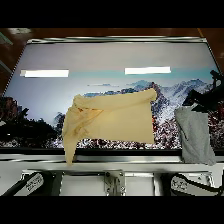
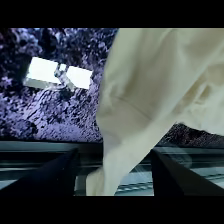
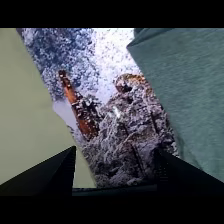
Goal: Fold the shirts.
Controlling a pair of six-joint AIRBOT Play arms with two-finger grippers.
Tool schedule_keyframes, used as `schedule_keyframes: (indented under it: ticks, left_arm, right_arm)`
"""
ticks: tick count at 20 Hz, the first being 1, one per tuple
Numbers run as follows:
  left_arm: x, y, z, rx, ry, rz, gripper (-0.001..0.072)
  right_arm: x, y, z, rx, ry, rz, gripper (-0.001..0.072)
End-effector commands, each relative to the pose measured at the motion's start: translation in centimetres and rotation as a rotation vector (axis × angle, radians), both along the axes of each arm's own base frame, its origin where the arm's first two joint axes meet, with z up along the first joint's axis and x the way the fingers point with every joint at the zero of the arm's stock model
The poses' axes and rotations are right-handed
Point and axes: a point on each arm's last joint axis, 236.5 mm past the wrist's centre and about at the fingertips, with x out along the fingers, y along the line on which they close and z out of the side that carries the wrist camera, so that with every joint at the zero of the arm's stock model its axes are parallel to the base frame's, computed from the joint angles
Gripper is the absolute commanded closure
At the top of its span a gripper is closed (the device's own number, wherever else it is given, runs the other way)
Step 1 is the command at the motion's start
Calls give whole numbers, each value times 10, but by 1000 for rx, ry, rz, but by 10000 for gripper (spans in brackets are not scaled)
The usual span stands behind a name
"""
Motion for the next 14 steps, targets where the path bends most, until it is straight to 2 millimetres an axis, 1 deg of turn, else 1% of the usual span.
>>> schedule_keyframes:
  ticks: [1,3,5,9,12,13,14]
  left_arm:
    - [-3,0,-29,-38,-7,118,169]
    - [2,-2,-35,-58,-12,119,170]
    - [6,-8,-41,-93,-12,112,171]
    - [16,-14,-52,-109,-16,125,189]
    - [19,-19,-59,-96,-10,113,190]
    - [19,-21,-62,-91,-6,106,195]
    - [20,-23,-65,-88,-5,106,232]
  right_arm:
    - [-2,25,-4,98,-8,16,119]
    - [4,31,-4,91,-23,30,119]
    - [8,36,-4,86,-37,44,119]
    - [7,42,-4,89,-28,60,119]
    - [5,43,-4,92,-22,59,119]
    - [5,43,-4,93,-21,55,119]
    - [5,43,-4,94,-20,51,119]
